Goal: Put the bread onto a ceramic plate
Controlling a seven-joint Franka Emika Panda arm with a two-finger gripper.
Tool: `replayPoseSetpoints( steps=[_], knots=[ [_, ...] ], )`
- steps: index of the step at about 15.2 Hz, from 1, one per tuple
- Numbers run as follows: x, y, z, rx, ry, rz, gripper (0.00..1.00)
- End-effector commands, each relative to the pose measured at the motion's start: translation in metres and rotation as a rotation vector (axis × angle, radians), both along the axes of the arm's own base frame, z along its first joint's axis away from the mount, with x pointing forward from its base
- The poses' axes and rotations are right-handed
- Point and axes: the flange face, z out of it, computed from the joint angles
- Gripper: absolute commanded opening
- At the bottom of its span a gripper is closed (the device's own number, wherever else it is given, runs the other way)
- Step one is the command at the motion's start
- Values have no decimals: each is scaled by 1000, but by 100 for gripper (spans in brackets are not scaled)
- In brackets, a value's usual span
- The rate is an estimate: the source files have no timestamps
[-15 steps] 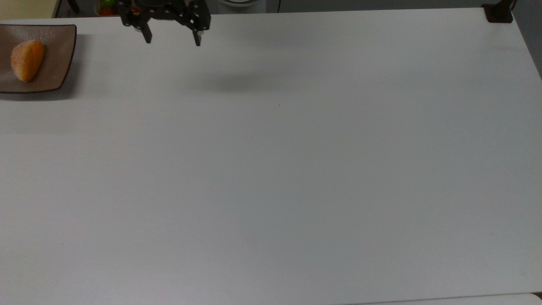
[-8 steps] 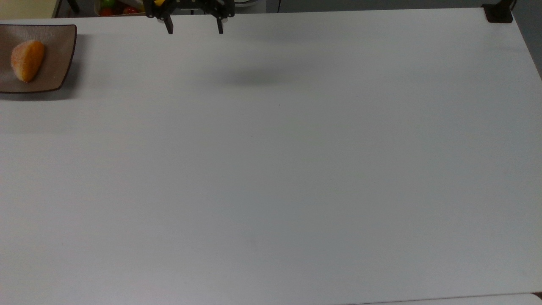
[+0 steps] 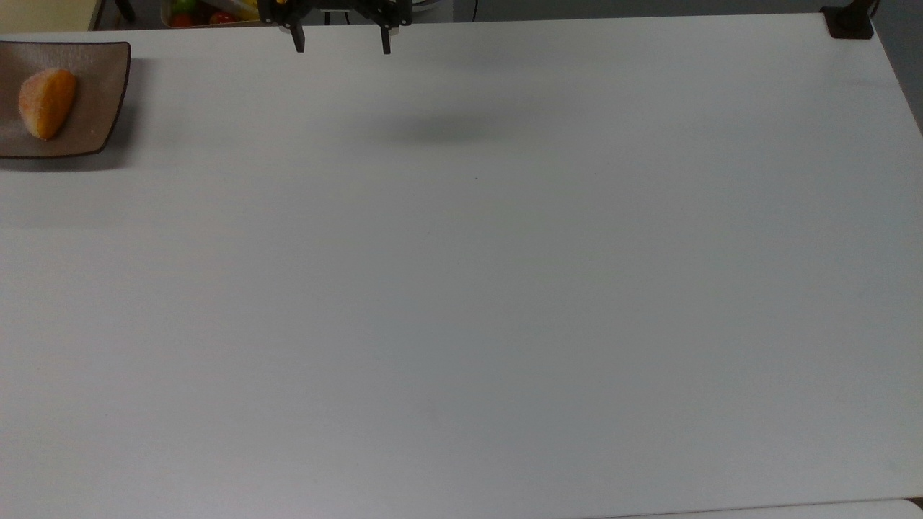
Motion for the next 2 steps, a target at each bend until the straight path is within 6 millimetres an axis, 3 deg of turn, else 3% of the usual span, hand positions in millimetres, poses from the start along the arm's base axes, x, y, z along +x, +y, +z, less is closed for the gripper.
replayPoseSetpoints(
  steps=[1,2],
  knots=[
    [-6,9,3,-14,5,-15,100],
    [-6,10,3,-14,5,-13,100]
  ],
)
